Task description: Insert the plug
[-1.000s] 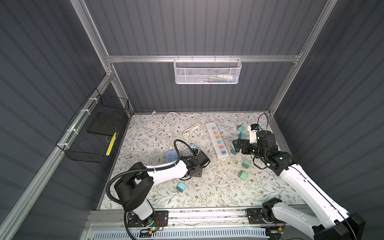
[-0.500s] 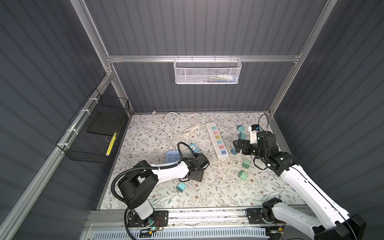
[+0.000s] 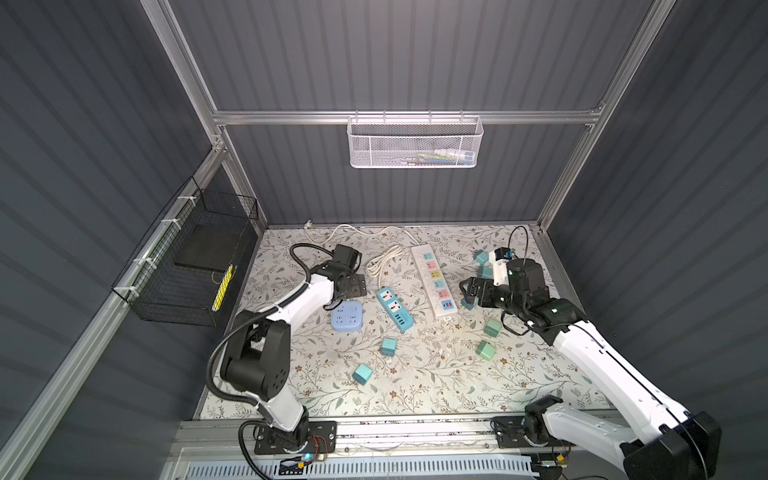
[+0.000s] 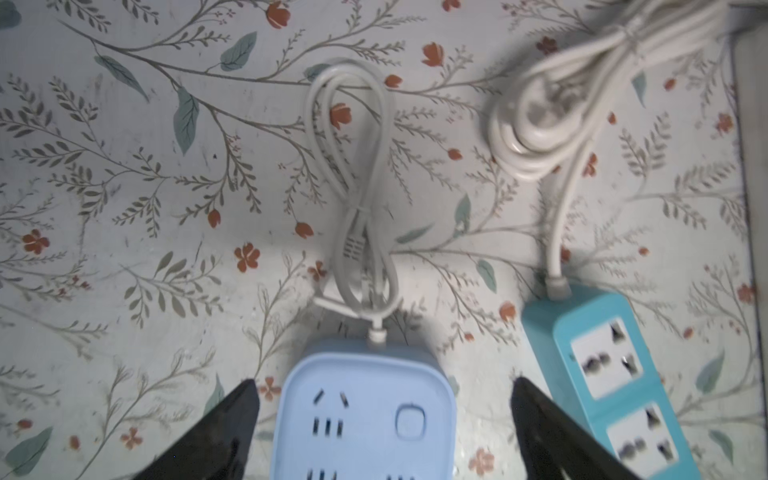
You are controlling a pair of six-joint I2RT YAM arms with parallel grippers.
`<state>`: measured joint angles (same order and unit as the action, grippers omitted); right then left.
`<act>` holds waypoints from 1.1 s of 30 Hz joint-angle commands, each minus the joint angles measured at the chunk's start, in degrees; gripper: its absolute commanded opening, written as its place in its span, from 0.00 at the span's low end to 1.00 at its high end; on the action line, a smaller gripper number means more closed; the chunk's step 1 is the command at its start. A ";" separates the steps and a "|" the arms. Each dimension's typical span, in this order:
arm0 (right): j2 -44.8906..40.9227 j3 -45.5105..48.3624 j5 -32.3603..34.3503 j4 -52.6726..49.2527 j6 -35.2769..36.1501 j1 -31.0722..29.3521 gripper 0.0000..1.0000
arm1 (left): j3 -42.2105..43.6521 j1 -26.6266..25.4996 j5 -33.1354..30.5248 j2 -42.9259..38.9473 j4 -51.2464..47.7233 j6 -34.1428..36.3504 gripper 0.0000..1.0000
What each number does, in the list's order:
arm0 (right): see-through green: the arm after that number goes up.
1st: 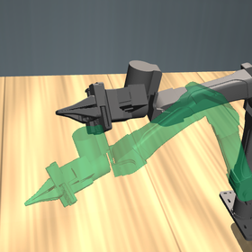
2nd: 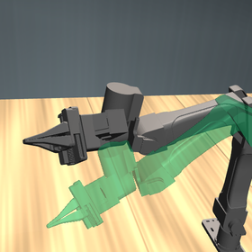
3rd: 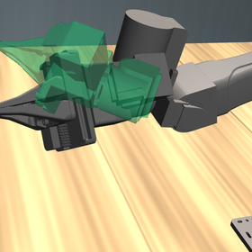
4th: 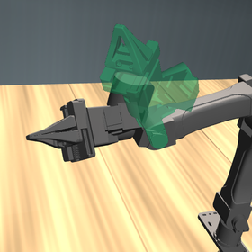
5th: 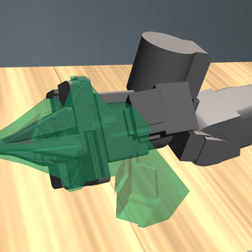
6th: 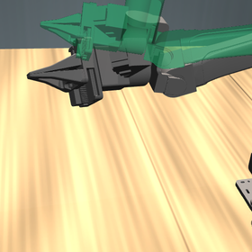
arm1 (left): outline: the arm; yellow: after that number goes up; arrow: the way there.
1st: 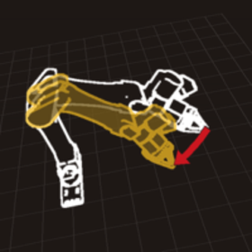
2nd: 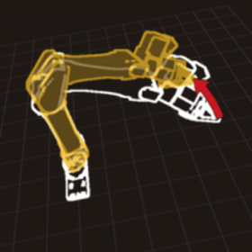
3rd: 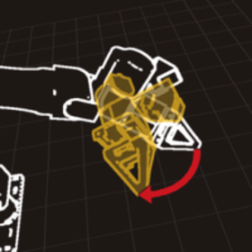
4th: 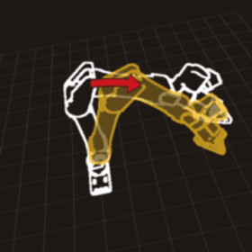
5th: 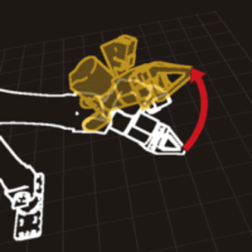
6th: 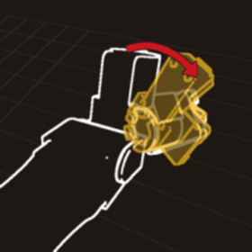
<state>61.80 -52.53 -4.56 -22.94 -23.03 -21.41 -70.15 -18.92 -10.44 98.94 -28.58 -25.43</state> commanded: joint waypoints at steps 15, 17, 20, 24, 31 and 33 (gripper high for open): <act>-0.36 -1.34 2.94 1.89 2.07 -0.04 0.99 | -12.64 2.74 25.66 20.59 12.45 -0.19 0.82; -0.36 -1.40 3.26 1.93 2.28 -0.04 0.99 | -8.74 0.45 25.25 17.48 13.68 0.61 0.82; -0.19 -1.69 3.18 1.91 2.37 -0.03 0.99 | -2.84 -0.86 26.08 12.05 15.48 0.02 0.83; 0.06 -2.00 3.13 2.33 2.41 -0.03 0.99 | 1.82 -0.95 27.89 6.15 14.24 1.05 0.84; 1.89 -2.31 -0.16 3.03 1.16 -0.17 0.96 | 1.90 -2.40 18.81 -4.94 1.64 6.43 0.87; 4.02 -2.46 -0.70 2.49 1.63 -0.92 0.90 | 3.27 -4.94 16.02 -7.59 -2.23 6.72 0.86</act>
<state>63.40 -53.74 -3.57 -20.51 -21.41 -21.54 -67.77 -21.12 9.58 93.91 -22.20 -21.30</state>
